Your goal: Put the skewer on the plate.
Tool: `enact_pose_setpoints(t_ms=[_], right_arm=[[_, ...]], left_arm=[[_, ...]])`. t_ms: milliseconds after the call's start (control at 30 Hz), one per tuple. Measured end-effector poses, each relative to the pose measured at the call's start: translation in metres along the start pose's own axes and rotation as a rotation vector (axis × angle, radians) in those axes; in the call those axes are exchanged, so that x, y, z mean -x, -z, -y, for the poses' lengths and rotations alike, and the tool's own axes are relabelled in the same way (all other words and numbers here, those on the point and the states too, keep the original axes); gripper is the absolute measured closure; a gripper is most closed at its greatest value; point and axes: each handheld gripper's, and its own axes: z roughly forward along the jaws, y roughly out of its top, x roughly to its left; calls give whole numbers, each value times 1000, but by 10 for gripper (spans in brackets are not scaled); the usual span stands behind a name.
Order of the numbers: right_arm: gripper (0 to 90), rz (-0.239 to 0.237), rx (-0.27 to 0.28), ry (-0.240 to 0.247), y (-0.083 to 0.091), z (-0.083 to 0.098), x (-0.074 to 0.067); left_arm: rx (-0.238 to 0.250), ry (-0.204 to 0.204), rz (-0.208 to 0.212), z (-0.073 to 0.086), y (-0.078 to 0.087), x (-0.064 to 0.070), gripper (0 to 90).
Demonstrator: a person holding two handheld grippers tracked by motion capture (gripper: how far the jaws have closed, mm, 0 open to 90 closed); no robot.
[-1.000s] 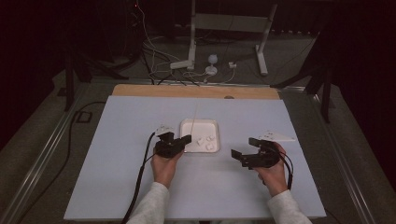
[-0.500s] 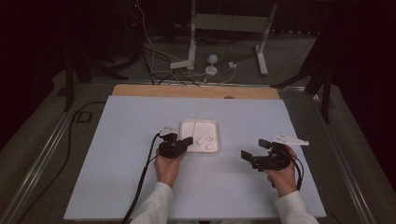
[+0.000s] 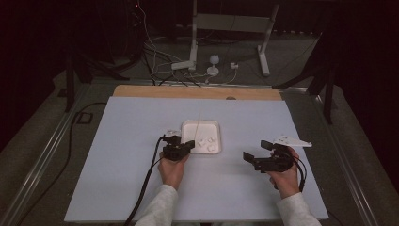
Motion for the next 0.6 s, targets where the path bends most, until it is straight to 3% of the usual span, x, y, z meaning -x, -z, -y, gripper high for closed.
enact_pose_setpoints(t_ms=[100, 233, 467, 600], right_arm=[[0, -1, 1, 0, 0, 0, 0], [0, -1, -1, 2, -1, 0, -1], [0, -8, 4, 5, -1, 0, -1], [0, -11, 10, 4, 0, 0, -1]], left_arm=[[0, 5, -1, 1, 0, 0, 852], [11, 17, 33, 1, 0, 0, 629], [47, 34, 81, -5, 7, -3, 398], [69, 10, 78, -9, 15, -3, 281]])
